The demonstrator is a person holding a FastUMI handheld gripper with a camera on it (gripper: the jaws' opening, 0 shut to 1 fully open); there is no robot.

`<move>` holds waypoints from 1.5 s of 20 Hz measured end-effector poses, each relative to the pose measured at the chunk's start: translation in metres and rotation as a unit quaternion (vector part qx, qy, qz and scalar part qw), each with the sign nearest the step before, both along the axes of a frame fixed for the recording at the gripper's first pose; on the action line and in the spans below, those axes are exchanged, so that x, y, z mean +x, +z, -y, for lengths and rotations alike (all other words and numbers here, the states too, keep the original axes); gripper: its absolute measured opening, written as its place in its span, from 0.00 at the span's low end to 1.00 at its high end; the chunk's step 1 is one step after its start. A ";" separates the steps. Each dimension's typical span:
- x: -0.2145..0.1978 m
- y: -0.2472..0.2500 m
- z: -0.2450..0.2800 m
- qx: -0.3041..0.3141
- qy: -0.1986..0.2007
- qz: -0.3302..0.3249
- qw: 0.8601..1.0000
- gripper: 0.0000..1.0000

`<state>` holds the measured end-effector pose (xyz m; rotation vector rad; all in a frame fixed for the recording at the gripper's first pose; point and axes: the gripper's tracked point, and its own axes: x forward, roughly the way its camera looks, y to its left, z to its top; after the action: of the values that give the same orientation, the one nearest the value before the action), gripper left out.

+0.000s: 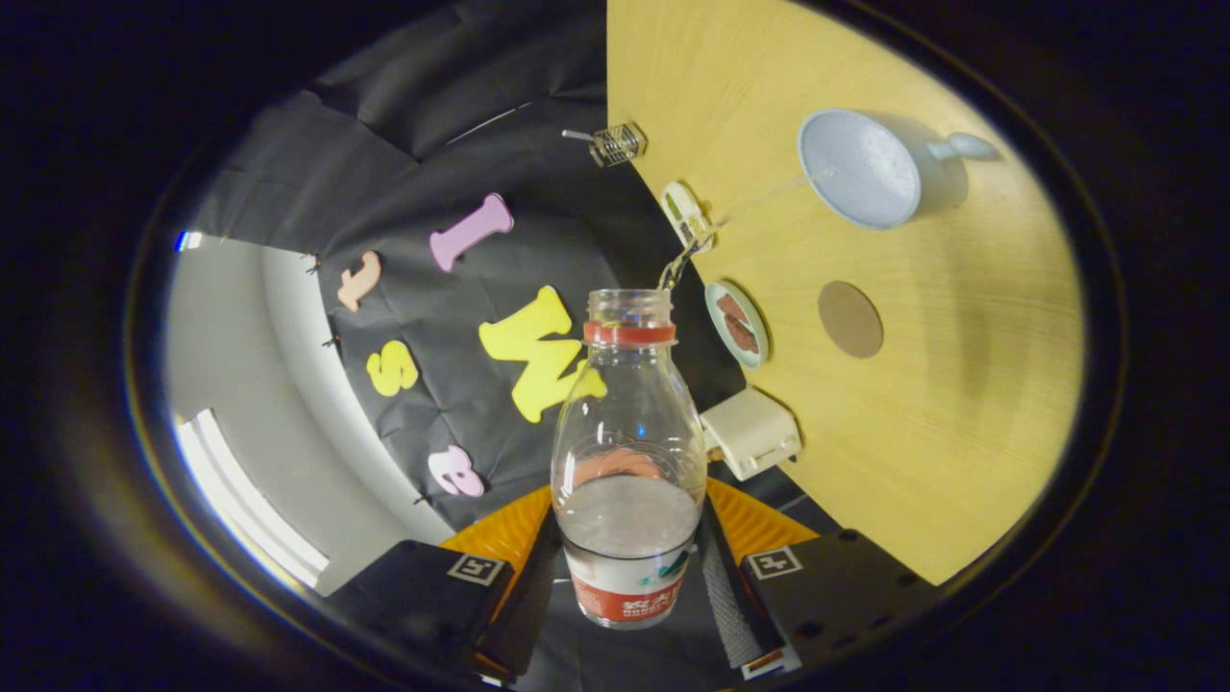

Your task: Take the bottle from table, then pour the juice into the cup, finally place the bottle on the coaster

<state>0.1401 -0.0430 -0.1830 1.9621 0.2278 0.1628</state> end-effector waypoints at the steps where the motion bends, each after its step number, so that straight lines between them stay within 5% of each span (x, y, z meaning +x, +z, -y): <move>1: -0.001 0.002 -0.002 -0.002 0.001 0.001 1.000 0.76; 11: -0.002 0.007 0.003 0.018 -0.014 0.004 1.000 0.76; 23: -0.005 0.030 0.024 0.132 -0.050 0.018 0.990 0.76; 30: -0.007 0.033 0.026 0.128 -0.055 0.025 0.990 0.76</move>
<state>0.1334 -0.0687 -0.1504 2.2178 0.0687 0.1760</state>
